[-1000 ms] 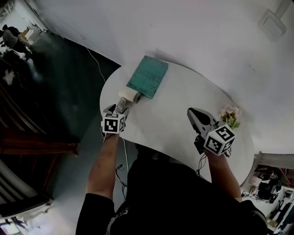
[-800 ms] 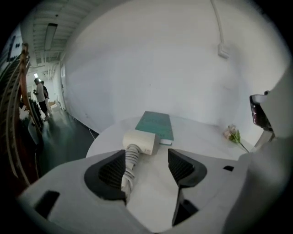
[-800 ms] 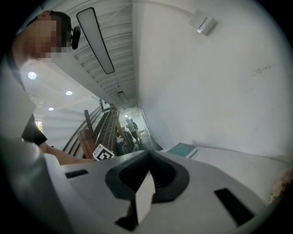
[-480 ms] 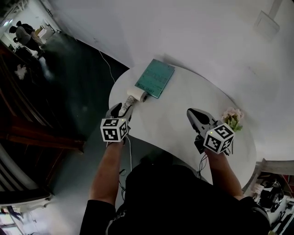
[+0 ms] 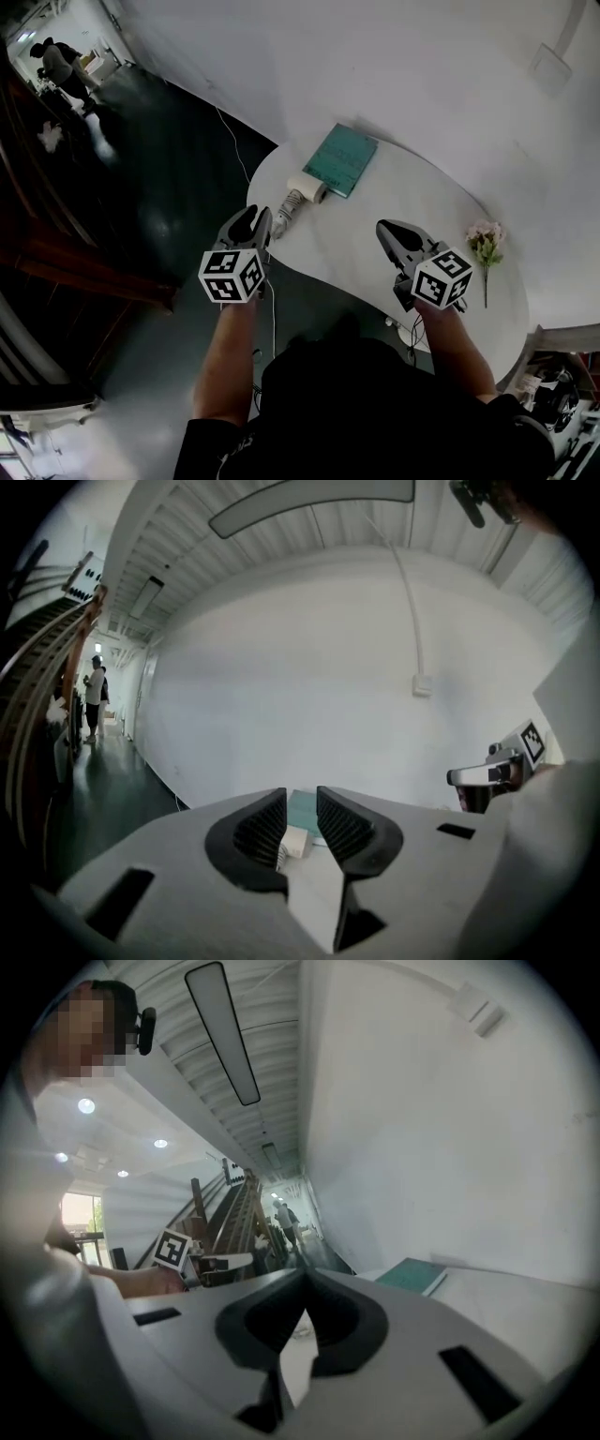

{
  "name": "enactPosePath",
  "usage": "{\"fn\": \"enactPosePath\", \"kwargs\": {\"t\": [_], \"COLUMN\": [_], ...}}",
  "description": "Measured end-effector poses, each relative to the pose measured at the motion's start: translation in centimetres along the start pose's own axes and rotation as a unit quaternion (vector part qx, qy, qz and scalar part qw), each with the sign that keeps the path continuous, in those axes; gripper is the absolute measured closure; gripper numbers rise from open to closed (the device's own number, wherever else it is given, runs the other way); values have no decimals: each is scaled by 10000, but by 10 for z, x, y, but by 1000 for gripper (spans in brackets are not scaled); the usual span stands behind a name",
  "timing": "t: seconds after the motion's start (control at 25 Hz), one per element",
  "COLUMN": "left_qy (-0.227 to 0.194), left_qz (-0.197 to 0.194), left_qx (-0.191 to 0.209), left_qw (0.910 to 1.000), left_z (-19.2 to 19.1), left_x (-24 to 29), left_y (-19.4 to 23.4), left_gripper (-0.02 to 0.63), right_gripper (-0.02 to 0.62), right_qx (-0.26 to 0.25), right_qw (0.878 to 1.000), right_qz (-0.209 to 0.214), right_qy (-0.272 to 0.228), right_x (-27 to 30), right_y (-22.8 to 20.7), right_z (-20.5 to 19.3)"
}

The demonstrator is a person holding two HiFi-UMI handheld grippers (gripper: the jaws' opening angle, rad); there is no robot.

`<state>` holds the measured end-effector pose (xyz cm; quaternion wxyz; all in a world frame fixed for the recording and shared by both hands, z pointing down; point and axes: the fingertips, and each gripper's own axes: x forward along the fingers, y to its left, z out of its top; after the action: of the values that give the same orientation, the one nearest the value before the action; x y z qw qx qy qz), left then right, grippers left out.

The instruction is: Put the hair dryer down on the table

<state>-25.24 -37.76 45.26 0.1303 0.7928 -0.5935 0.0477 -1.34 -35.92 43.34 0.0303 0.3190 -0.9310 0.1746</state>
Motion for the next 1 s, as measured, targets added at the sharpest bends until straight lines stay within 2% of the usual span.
{"fn": "enactPosePath", "kwargs": {"t": [0.12, 0.28, 0.4, 0.52, 0.64, 0.88, 1.0], "left_qy": [-251, -434, -371, -515, -786, -1017, -1187], "left_qz": [18, -50, -425, -684, -714, -1111, -1052], "left_qx": [-78, 1, 31, 132, 158, 308, 418], "left_qw": [9997, 9990, 9984, 9962, 9942, 9881, 9865], "left_z": [3, 1, -8, -7, 2, 21, 29], "left_x": [-34, -76, -102, -118, -130, -140, -147], "left_y": [20, 46, 49, 45, 42, 16, 6], "left_gripper": [590, 597, 597, 597, 598, 598, 598], "right_gripper": [589, 590, 591, 591, 591, 591, 591], "right_qx": [-196, -334, -531, -743, -774, -850, -838], "right_qw": [9998, 9994, 9985, 9969, 9969, 9953, 9946], "right_qz": [77, -7, 143, 248, 122, -192, -277], "right_qy": [24, -95, -68, -11, -85, -426, -552], "right_x": [15, 28, 34, 34, 27, 3, -10], "right_y": [45, 98, 144, 174, 185, 182, 171], "right_z": [-3, -2, -8, -13, -11, 6, 10]}}
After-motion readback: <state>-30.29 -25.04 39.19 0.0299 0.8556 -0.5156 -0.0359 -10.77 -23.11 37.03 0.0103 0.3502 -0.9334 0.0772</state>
